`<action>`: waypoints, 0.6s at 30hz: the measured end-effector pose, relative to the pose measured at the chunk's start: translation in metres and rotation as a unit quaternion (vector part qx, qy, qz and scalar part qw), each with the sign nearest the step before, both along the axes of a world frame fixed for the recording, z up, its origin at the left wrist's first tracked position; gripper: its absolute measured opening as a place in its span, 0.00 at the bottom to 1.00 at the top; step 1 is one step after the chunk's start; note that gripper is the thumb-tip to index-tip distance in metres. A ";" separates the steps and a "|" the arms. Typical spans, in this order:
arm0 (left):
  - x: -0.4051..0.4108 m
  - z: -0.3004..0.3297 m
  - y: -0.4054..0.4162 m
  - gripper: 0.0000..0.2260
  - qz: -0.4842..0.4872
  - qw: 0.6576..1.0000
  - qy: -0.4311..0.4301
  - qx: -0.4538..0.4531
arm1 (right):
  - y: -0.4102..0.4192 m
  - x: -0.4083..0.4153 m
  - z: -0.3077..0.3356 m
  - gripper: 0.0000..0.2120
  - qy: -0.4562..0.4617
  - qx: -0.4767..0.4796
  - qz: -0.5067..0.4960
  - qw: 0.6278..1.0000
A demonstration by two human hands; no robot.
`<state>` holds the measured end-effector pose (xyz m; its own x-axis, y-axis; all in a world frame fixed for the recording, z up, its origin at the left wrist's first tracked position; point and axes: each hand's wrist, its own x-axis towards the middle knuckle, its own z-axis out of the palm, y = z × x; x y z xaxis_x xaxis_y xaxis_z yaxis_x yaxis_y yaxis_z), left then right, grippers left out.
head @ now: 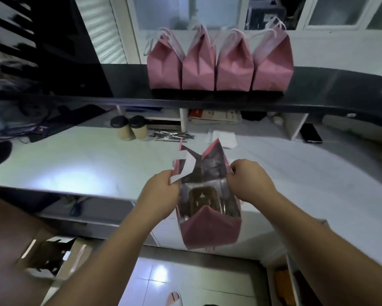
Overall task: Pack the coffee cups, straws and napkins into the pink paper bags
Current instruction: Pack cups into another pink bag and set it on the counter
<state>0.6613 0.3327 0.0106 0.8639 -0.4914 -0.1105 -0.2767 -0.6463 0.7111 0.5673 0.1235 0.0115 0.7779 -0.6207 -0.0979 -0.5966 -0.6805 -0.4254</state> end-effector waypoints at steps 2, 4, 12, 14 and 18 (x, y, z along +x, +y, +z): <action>0.038 0.006 0.003 0.12 -0.001 1.000 -0.009 0.004 | 0.004 0.031 0.003 0.17 -0.003 0.006 -0.015 1.000; 0.073 0.012 0.003 0.12 -0.005 1.000 -0.022 0.005 | 0.007 0.059 0.004 0.17 -0.005 0.016 -0.029 0.999; 0.170 0.010 -0.023 0.10 -0.024 1.000 -0.007 0.016 | 0.000 0.142 0.001 0.11 0.013 0.039 -0.057 0.998; 0.187 0.007 -0.032 0.10 -0.022 1.000 -0.005 0.018 | -0.007 0.160 0.000 0.12 0.015 0.037 -0.055 0.998; 0.214 0.006 -0.054 0.13 -0.008 0.999 -0.025 0.021 | -0.021 0.190 -0.005 0.08 0.016 0.030 -0.027 0.999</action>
<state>0.8754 0.2790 0.0162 0.8605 -0.5017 -0.0883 -0.3221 -0.6703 0.6686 0.7576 0.1021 0.0068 0.7389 -0.6544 -0.1606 -0.6461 -0.6205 -0.4445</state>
